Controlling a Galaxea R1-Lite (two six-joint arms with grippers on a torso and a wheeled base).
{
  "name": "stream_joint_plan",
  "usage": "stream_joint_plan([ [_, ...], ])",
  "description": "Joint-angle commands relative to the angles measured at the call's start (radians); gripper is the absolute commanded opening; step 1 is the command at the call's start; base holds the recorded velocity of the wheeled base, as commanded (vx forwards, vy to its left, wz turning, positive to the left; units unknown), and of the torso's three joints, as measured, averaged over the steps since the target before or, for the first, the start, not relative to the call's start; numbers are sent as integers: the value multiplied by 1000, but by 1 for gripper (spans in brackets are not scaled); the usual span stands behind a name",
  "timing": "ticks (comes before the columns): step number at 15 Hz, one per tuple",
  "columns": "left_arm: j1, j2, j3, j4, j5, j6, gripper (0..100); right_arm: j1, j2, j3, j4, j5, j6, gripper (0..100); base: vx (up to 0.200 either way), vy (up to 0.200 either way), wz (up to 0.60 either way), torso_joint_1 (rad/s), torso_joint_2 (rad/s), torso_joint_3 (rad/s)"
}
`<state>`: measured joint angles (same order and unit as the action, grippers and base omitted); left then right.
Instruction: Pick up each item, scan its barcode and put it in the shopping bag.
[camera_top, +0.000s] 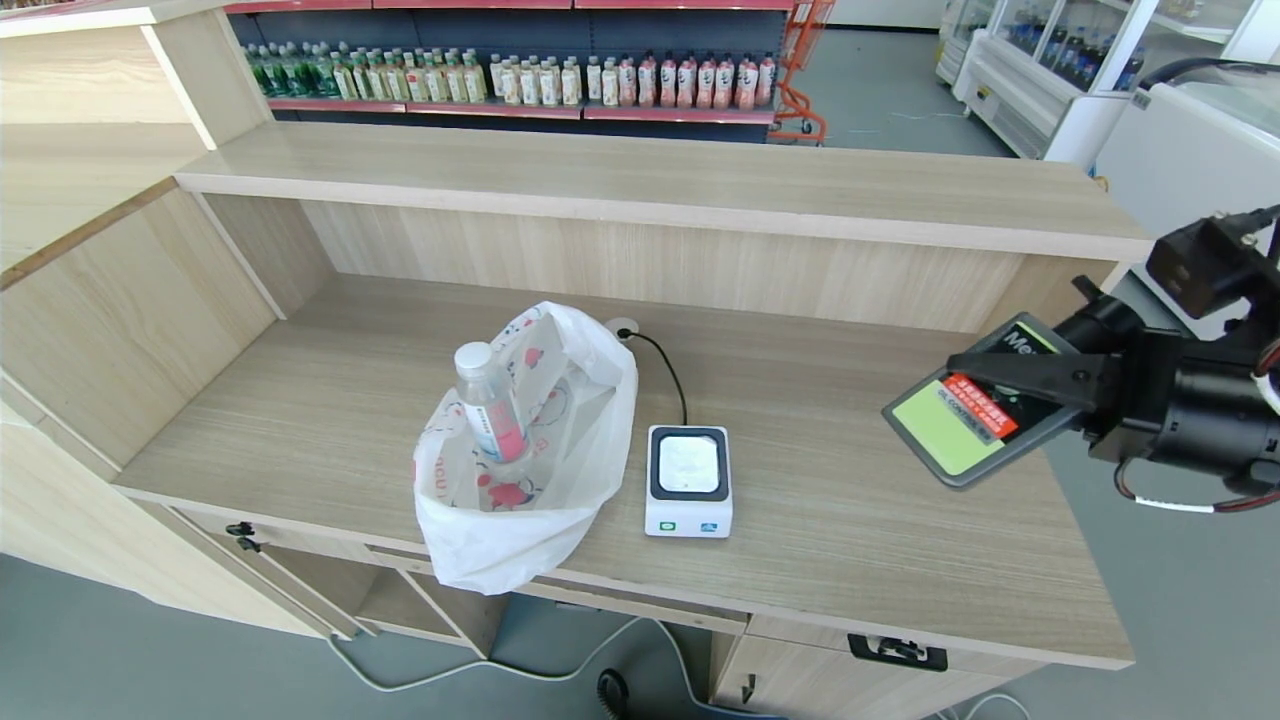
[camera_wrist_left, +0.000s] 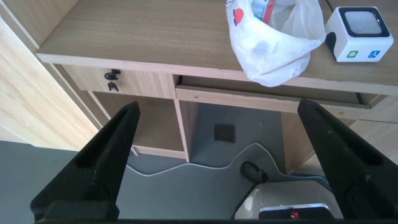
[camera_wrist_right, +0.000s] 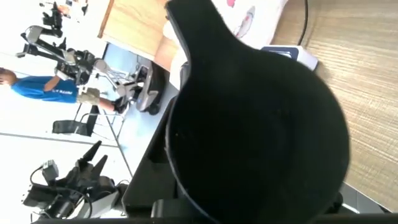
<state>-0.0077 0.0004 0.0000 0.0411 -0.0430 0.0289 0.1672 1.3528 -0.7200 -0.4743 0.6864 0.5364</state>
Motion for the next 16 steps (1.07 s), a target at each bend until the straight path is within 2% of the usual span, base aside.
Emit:
stream_joint_plan([
  [1, 0, 0, 0, 0, 0, 0, 100, 6, 60, -1, -7, -5, 1, 0, 0, 0, 0, 0, 0, 0],
  [5, 0, 0, 0, 0, 0, 0, 100, 8, 115, -4, -10, -5, -4, 0, 0, 0, 0, 0, 0, 0],
  [16, 0, 0, 0, 0, 0, 2, 100, 83, 241, 5, -110, -53, -13, 0, 0, 0, 0, 0, 0, 0],
])
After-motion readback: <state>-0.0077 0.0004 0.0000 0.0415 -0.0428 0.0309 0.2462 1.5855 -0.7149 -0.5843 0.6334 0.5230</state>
